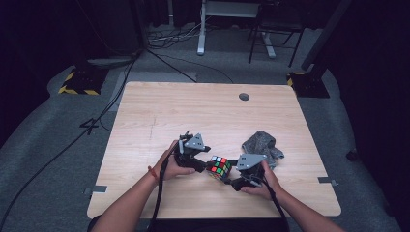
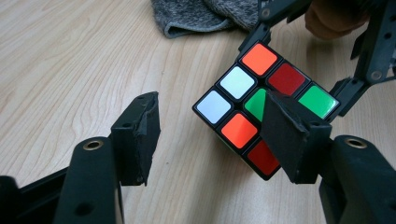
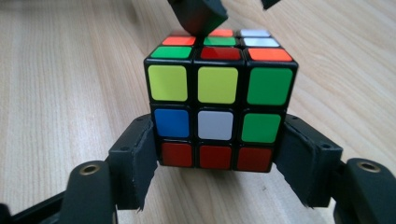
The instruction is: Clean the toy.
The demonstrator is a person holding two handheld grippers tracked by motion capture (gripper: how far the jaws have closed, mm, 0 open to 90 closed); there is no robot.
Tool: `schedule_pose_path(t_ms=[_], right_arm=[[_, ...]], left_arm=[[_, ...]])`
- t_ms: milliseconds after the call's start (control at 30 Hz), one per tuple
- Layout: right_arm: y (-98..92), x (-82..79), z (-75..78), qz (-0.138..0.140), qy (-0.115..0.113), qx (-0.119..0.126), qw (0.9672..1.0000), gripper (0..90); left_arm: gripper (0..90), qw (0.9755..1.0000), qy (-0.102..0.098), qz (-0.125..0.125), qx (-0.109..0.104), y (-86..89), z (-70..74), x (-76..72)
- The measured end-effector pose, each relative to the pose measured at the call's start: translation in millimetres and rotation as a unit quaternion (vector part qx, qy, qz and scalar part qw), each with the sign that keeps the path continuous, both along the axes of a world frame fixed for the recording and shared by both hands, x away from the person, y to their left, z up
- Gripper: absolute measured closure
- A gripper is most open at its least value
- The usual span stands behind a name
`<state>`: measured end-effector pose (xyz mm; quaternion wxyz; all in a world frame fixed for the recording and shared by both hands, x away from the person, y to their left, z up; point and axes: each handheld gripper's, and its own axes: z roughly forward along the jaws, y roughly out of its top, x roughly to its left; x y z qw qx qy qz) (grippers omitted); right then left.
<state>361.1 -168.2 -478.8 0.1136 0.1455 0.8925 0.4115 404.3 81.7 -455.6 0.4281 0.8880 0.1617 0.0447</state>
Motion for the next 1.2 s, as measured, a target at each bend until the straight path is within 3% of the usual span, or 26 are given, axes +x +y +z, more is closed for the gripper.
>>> schedule_pose_path(t_ms=[267,533,733,900,1200], right_arm=[[2.3,4.9,8.9,0.009,-0.005,0.000,0.9999,34.3],[2.4,7.6,11.7,0.010,-0.004,0.000,0.9999,34.2],[1.2,10.1,12.6,0.013,-0.001,0.000,0.9999,33.9],[3.8,13.2,12.6,0.013,-0.001,-0.001,0.9999,33.5],[5.9,15.6,11.6,0.015,0.000,0.001,0.9999,32.6]], left_arm=[[37.6,0.9999,0.013,0.002,0.003,4.9,-6.5,4.4],[35.5,0.9998,0.011,0.001,0.017,3.9,-12.3,4.8],[35.5,0.9994,0.010,-0.001,0.034,1.3,-15.8,5.3],[34.5,0.9981,0.010,-0.004,0.060,-2.3,-22.9,5.5],[30.2,0.9976,0.007,-0.015,0.068,-3.4,-23.8,5.4]])
